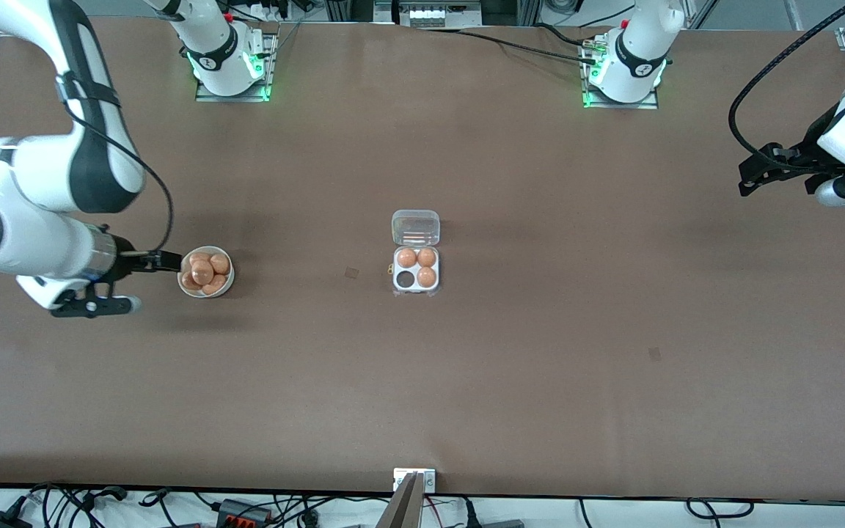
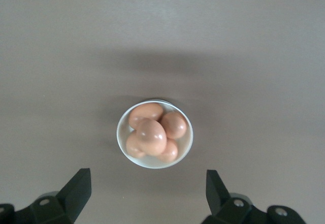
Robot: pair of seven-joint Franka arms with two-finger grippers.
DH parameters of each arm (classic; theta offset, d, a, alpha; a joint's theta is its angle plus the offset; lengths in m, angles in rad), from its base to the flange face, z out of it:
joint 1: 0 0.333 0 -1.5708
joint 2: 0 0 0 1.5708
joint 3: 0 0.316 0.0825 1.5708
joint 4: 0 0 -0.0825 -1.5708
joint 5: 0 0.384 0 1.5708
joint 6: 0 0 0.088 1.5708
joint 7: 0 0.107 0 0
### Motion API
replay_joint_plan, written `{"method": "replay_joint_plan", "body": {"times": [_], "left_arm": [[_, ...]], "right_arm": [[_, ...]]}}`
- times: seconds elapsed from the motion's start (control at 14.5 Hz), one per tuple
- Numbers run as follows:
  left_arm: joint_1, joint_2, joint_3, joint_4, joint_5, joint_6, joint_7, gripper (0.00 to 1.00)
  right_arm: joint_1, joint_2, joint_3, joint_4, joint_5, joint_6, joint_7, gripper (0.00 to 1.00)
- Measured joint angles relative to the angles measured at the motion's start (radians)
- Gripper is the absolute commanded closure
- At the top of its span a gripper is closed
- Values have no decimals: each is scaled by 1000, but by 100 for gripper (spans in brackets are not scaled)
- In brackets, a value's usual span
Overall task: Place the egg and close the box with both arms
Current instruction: 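Move the right gripper over the white bowl of eggs, then lower the right gripper and grasp one brown egg from the bowl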
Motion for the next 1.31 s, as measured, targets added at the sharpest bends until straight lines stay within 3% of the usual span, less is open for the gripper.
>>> {"method": "replay_joint_plan", "body": {"times": [0.55,1.11,1.31], "left_arm": [[0,0,0,0,0,-2,0,0],[0,0,0,1,0,-8,0,0],[0,0,0,1,0,-8,0,0]], "right_arm": [[30,160,-1,-1,0,33,0,0],[27,184,-4,-13,0,26,-1,0],[26,188,-6,-19,0,26,-1,10]]}}
